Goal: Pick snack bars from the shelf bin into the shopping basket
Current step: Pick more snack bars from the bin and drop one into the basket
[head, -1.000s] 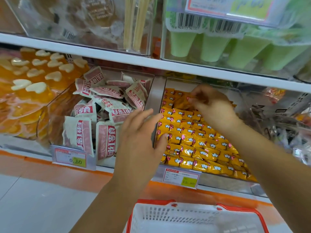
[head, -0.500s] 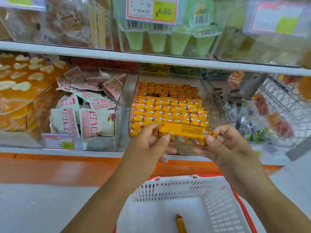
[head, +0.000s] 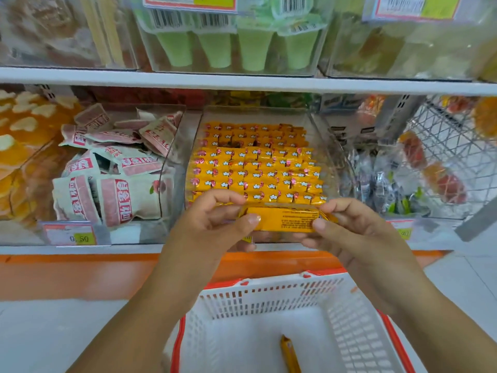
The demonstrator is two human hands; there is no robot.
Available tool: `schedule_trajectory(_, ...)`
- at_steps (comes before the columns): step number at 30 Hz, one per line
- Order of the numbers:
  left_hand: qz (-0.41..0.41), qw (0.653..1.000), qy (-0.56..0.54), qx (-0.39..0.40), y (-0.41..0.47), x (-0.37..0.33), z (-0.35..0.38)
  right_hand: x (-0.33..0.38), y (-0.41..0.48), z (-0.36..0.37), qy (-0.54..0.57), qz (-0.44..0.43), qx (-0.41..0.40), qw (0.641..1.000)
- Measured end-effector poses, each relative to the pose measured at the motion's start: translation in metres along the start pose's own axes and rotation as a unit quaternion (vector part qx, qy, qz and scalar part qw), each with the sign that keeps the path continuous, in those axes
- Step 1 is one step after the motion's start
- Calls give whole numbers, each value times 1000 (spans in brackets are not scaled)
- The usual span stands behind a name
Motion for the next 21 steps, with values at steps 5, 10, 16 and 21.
schedule_trajectory(5, -4, 998, -54, 16, 5, 0, 0, 4, 2, -8, 53, 19, 4, 998)
schedule_trajectory(10, -3, 998, -58, 31, 5, -1, 4, 1, 0, -11, 65, 38, 3, 997)
schedule_trajectory(16, -5, 996, -66, 58, -1, -9, 11, 8, -6, -14, 101, 23, 4, 995)
schedule_trajectory(21, 9, 1000, 15, -3, 1, -11, 4, 11, -6, -22, -66, -35, -61, 995)
Point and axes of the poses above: each hand's wrist, its own y-axis towards the middle knuckle, its own z-axis out of the palm, x = y × z, the point moved 9 cm from there along y, towards the middle knuckle, and after that the axes turned 6 degrees about z, right-handed, at the moved point
